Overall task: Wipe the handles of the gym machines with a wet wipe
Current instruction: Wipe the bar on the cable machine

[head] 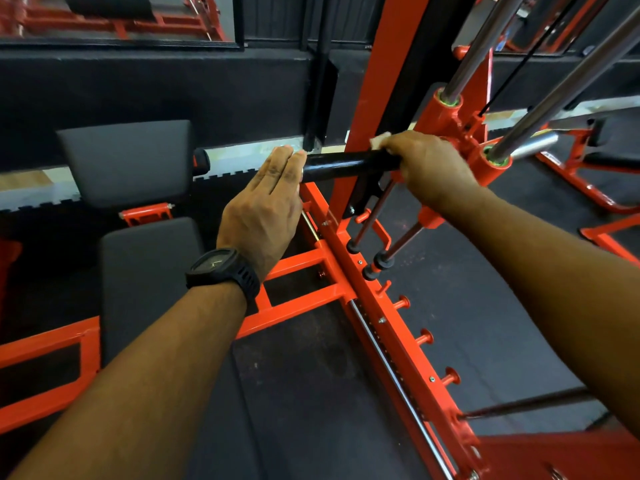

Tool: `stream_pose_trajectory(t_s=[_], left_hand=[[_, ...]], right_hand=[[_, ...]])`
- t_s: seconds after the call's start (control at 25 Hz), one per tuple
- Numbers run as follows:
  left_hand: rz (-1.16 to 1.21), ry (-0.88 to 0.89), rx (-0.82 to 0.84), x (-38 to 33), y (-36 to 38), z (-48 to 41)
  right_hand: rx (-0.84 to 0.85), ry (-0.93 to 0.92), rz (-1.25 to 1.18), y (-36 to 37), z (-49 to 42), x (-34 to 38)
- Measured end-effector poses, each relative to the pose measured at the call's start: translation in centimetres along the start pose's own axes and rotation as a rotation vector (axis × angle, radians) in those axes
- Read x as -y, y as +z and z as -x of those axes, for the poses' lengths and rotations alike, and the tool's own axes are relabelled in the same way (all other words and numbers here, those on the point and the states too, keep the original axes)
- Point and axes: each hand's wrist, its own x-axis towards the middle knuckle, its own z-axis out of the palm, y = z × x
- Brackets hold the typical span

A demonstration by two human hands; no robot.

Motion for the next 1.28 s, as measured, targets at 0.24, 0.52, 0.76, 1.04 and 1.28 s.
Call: stream_pose_trajectory(t_s=[0.24, 0.52, 0.76, 1.04, 1.28], left_hand=[[-0.001, 0.001, -0.026, 0.1, 0.1, 0.1], [-0.004, 0.009, -0.016, 0.0, 0.0, -0.1], [-0.003, 0.007, -0.016, 0.3, 0.1, 0.0], [-0.003, 0.018, -0.003, 0.4, -0.1, -0.1], [0.036, -0.011, 0.020, 0.3, -0.1, 0.0]], right_hand=[[0.022, 0.090, -0.078, 0.5, -0.4, -0.3], [-0.107, 0.281, -0.088, 1.5, -0.2, 0.3], [-0.268, 0.320, -0.256, 1.7, 1.2, 5.5], [-0.434, 0.189, -0.544, 3.8, 4.3, 11.3], [-0.639, 0.313, -0.676, 4.1, 3.5, 14.1]])
